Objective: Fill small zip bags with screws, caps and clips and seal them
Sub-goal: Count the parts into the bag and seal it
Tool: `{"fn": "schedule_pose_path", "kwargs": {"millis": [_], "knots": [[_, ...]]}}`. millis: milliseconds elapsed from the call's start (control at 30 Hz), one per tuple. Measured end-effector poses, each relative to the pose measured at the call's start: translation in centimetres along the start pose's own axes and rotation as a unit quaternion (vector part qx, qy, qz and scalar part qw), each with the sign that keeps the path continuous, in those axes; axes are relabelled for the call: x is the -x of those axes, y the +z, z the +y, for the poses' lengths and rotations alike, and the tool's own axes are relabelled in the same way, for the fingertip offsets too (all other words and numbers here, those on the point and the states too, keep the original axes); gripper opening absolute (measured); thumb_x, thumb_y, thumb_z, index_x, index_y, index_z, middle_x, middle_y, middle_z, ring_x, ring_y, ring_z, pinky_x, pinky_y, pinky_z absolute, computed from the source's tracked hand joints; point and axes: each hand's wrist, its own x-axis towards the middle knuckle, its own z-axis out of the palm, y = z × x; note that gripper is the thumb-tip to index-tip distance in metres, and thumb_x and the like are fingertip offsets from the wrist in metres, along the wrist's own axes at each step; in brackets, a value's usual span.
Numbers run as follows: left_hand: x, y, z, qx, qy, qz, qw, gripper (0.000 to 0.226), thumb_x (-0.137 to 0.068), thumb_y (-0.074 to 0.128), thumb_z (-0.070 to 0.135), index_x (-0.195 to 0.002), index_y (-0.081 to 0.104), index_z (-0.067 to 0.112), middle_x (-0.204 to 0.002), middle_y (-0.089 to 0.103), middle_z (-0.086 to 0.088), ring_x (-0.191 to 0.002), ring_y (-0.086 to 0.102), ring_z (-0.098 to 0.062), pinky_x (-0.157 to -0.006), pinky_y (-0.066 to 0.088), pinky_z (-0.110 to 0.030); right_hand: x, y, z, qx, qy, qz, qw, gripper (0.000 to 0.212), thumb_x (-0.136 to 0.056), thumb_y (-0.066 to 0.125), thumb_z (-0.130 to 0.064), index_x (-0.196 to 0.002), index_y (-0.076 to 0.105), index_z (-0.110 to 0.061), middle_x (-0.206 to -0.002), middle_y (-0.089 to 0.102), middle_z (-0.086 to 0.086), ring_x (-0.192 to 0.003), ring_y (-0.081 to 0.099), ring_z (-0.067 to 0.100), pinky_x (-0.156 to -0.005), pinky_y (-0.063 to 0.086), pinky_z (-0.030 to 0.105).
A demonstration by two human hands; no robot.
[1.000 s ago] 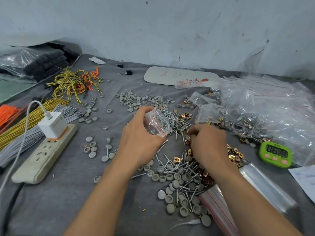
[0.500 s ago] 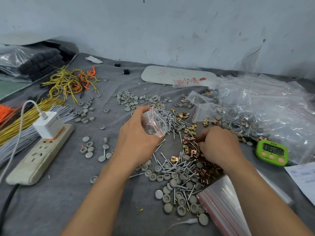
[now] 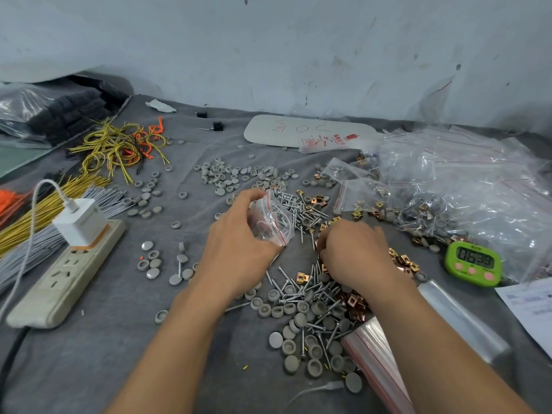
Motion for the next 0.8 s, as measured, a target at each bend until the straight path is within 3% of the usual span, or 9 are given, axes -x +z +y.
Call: {"fn": "schedule_pose_path", "kwargs": {"millis": [233,333,567,633,700,800], "knots": [[0.1,0.0,0.1,-0.001,0.002,-0.009,1.000,0.062,-0.077,0.081,0.036,-0.126,0.048,0.054,-0.096,0.061,0.023,-0.081,0.058,0.013,-0.058,0.038,0.000,-0.4,0.4,0.5,-0.010,-0.006,-0.037,0.999,0.009,-0.092,0.063,-0.023,-0.092,0.072,-0.027,-0.092,0.065,-0.003,-0.102,0.063,0.027,-0.105,0.037,0.048],[0.2,0.1,0.2,-0.007,0.013,-0.011,1.000,0.064,-0.076,0.081,0.034,-0.126,0.047,0.055,-0.094,0.057,0.026,-0.089,0.049,0.025,-0.063,0.036,0.003,-0.6,0.6,0.7,-0.018,-0.016,-0.044,0.999,0.009,-0.092,0.063,-0.024,-0.091,0.072,-0.025,-0.096,0.067,-0.002,-0.103,0.062,0.027,-0.104,0.038,0.047],[0.2,0.1,0.2,-0.003,0.006,-0.021,1.000,0.067,-0.077,0.080,0.029,-0.126,0.045,0.057,-0.095,0.058,0.024,-0.082,0.056,0.017,-0.053,0.039,-0.002,-0.1,0.2,1.3,-0.015,-0.048,-0.056,0.997,0.003,-0.092,0.068,-0.020,-0.093,0.068,-0.023,-0.093,0.066,-0.004,-0.100,0.062,0.024,-0.102,0.037,0.044],[0.2,0.0,0.2,-0.003,0.005,-0.022,1.000,0.068,-0.076,0.079,0.025,-0.127,0.045,0.057,-0.093,0.057,0.023,-0.081,0.056,0.013,-0.054,0.041,-0.003,0.1,-0.1,1.9,-0.067,-0.045,-0.029,0.996,0.009,-0.096,0.065,-0.021,-0.090,0.060,-0.027,-0.094,0.064,-0.006,-0.096,0.061,0.022,-0.095,0.044,0.040],[0.2,0.0,0.3,-0.005,0.007,-0.022,1.000,0.066,-0.076,0.078,0.027,-0.126,0.046,0.056,-0.093,0.058,0.023,-0.081,0.056,0.013,-0.056,0.041,-0.004,0.3,-0.5,2.5,-0.185,-0.035,0.022,0.982,0.021,-0.098,0.063,-0.019,-0.083,0.052,-0.029,-0.086,0.063,-0.006,-0.084,0.059,0.019,-0.075,0.046,0.035],[0.2,0.0,0.3,-0.008,0.007,-0.025,1.000,0.065,-0.076,0.078,0.028,-0.125,0.046,0.056,-0.093,0.059,0.024,-0.083,0.056,0.014,-0.057,0.041,-0.005,1.0,-1.1,2.6,-0.397,-0.034,0.045,0.916,0.019,-0.095,0.068,-0.012,-0.083,0.058,-0.024,-0.075,0.071,-0.002,-0.067,0.059,0.013,-0.064,0.046,0.032]]}}
